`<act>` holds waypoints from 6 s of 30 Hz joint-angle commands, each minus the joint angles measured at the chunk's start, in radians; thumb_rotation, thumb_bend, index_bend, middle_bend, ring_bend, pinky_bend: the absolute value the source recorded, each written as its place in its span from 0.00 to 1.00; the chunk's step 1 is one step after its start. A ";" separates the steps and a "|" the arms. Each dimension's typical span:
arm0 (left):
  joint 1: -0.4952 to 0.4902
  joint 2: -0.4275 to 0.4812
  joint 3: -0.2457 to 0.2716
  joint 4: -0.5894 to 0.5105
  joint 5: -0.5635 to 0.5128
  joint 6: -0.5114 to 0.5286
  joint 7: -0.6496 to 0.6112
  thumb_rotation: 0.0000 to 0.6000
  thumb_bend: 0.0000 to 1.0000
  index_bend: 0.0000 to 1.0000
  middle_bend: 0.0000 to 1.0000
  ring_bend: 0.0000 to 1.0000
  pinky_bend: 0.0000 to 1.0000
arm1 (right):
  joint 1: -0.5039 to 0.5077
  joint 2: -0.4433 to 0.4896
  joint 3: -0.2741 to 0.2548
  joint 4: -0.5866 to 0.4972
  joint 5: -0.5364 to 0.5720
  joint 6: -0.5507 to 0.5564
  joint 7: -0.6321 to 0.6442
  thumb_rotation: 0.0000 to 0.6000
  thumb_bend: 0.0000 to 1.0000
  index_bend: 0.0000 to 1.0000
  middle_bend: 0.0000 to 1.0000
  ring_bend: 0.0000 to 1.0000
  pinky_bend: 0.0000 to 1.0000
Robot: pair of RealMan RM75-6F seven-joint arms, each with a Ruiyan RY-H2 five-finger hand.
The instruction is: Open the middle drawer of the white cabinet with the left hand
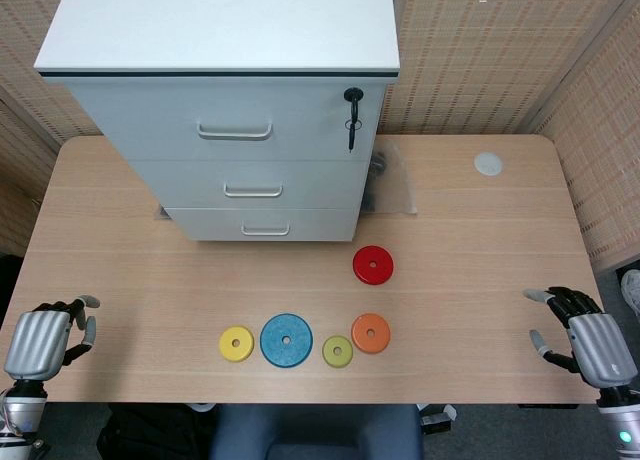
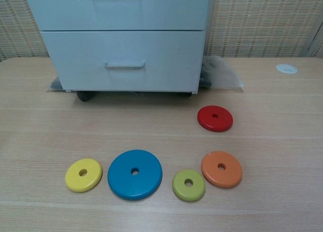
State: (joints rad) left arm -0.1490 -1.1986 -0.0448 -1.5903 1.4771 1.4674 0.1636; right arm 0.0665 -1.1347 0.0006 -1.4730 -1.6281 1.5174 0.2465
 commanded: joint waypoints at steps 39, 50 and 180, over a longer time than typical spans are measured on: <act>-0.459 0.009 -0.200 -0.031 0.067 -0.331 -0.356 1.00 0.55 0.16 0.92 0.93 1.00 | -0.001 0.000 -0.002 0.015 0.002 0.014 0.018 1.00 0.33 0.25 0.33 0.20 0.21; -0.548 0.028 -0.246 -0.064 0.012 -0.401 -0.354 1.00 0.55 0.16 0.94 0.95 1.00 | 0.002 -0.009 0.000 0.036 0.017 0.000 0.033 1.00 0.33 0.25 0.33 0.20 0.21; -0.386 0.303 -0.034 -0.397 0.253 -0.201 -0.338 1.00 0.55 0.20 0.94 0.95 1.00 | -0.022 -0.001 0.005 0.034 0.019 0.031 0.035 1.00 0.33 0.25 0.33 0.20 0.21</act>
State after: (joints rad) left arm -0.5427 -0.8914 -0.0724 -1.9927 1.7259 1.2517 -0.1695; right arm 0.0445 -1.1358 0.0056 -1.4385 -1.6093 1.5477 0.2817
